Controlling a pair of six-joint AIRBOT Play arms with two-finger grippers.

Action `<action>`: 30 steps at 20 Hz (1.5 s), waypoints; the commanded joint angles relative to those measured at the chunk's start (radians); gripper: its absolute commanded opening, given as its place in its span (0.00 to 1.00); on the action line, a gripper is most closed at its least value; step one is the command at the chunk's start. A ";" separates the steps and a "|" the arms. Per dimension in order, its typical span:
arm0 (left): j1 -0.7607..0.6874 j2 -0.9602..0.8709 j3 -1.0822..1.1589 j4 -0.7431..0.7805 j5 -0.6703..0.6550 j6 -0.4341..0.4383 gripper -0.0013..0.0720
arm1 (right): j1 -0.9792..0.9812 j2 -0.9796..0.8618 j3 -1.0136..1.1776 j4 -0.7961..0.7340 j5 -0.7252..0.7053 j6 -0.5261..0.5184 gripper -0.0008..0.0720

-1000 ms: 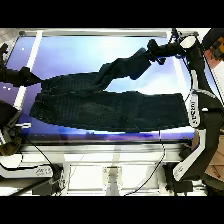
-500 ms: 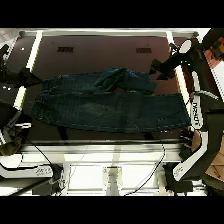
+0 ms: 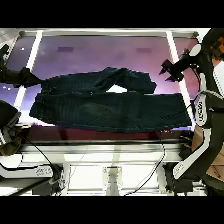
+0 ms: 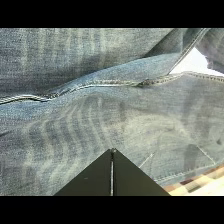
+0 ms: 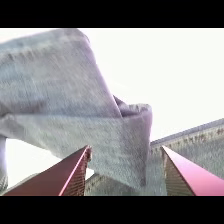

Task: Fold the clothes and pants, and hang the long-sleeved shirts on hangers.

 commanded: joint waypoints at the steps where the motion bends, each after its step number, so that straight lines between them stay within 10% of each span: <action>1: 0.000 -0.001 0.000 -0.023 0.000 -0.007 0.05 | -0.072 -0.055 -0.002 0.171 0.093 -0.039 0.68; 9: -0.002 -0.001 -0.001 -0.146 0.000 -0.014 0.05 | -0.060 -0.184 -0.001 0.220 0.028 -0.048 0.68; 14: -0.005 -0.001 -0.001 0.048 0.120 -0.035 0.07 | -0.058 -0.206 0.000 0.374 -0.104 -0.049 0.65; 17: -0.005 -0.014 -0.001 0.298 0.191 -0.175 0.35 | -0.060 -0.206 0.030 0.410 -0.153 -0.048 0.65; 25: 0.001 -0.150 -0.002 0.365 0.166 -0.233 0.43 | -0.051 -0.215 0.028 0.376 -0.155 -0.038 0.62; 28: 0.003 -0.181 -0.011 0.379 0.167 -0.255 0.43 | -0.051 -0.214 0.028 0.377 -0.155 -0.045 0.04; 30: 0.000 -0.191 -0.029 0.380 0.168 -0.262 0.42 | -0.051 -0.210 0.032 0.383 -0.155 -0.089 0.03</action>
